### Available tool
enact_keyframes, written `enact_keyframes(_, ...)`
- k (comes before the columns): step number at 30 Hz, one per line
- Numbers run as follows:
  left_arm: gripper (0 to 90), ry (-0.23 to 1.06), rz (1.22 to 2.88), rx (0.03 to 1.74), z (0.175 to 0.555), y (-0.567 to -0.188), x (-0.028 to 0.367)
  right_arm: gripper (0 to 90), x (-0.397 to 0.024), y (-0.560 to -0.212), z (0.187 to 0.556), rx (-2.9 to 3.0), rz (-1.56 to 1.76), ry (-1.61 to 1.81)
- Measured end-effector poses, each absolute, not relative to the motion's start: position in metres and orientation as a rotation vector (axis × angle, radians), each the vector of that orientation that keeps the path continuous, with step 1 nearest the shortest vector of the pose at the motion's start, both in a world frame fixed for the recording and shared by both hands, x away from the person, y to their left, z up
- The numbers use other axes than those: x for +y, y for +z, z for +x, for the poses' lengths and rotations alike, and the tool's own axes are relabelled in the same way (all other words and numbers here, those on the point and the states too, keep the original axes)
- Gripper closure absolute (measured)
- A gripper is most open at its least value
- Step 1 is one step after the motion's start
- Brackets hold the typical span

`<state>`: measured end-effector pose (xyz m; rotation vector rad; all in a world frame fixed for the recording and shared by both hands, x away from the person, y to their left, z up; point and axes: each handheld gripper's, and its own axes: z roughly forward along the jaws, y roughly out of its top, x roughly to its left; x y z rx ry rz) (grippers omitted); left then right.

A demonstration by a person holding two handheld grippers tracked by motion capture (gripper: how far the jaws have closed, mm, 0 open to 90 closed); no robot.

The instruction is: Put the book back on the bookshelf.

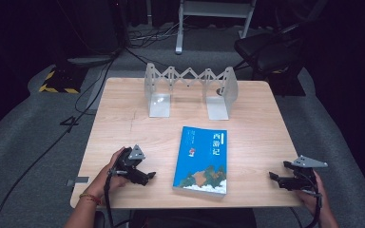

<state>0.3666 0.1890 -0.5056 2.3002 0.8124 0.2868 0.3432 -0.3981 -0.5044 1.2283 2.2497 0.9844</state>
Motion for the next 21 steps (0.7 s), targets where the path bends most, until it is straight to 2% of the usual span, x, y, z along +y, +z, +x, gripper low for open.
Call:
enact_keyframes(16, 0.1, 0.294, 2.286, 0.852, 0.357, -0.506, 0.187, 16.0, -0.397, -0.503, 0.344, 2.299, 1.191, 0.989)
enact_keyframes(21, 0.1, 0.297, 2.289, 0.853, 0.347, -0.506, 0.180, 24.8, -0.392, -0.499, 0.348, 2.361, 1.101, 0.977)
